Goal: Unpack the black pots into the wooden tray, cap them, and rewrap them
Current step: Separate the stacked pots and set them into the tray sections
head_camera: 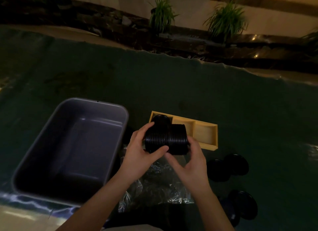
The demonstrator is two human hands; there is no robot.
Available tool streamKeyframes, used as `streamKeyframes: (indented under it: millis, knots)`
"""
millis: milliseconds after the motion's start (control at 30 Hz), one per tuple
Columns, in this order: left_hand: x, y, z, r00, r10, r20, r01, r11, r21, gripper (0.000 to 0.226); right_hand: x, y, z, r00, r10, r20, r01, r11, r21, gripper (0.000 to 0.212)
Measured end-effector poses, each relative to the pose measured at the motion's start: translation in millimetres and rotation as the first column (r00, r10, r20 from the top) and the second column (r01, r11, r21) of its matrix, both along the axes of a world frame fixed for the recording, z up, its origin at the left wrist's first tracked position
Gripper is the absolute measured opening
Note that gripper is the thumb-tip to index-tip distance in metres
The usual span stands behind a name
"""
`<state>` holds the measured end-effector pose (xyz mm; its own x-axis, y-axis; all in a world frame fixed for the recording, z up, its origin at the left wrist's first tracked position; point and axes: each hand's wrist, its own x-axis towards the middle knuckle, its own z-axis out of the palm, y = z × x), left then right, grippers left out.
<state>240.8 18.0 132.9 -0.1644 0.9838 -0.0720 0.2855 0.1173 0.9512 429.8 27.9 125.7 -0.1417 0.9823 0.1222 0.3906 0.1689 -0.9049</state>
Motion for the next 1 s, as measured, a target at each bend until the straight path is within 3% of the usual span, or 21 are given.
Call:
streamKeyframes:
  millis: [133, 267, 400, 767, 867, 1000]
  knots:
    - [2, -1, -1, 0.999, -0.037, 0.036, 0.038, 0.999, -0.013, 0.081, 2, 3, 2, 0.998, 0.003, 0.061, -0.001, 1.0, -0.026, 0.088]
    - [1, -3, 0, 0.994, -0.044, 0.097, 0.047, 0.998, -0.035, 0.081, 7, 4, 2, 0.999, -0.014, 0.049, 0.015, 1.0, -0.027, 0.076]
    - [1, -1, -2, 0.999, -0.025, 0.031, 0.027, 0.999, -0.045, 0.078, 12, 5, 1, 1.0, -0.02, 0.006, 0.02, 0.997, -0.074, 0.064]
    - [26, 11, -15, 0.999, 0.035, 0.02, -0.032, 0.991, -0.132, 0.081, 39, 15, -13, 0.984, -0.161, -0.076, 0.154, 0.984, -0.093, 0.056]
    - [24, 16, -20, 0.997, 0.082, 0.012, -0.079, 0.983, -0.163, 0.08, 51, 32, -24, 0.971, -0.238, -0.001, 0.236, 0.963, -0.128, 0.06]
    - [20, 18, -23, 0.99, 0.135, -0.047, -0.141, 0.973, -0.18, 0.079, 57, 75, -49, 0.954, -0.16, 0.254, 0.173, 0.985, -0.029, 0.065]
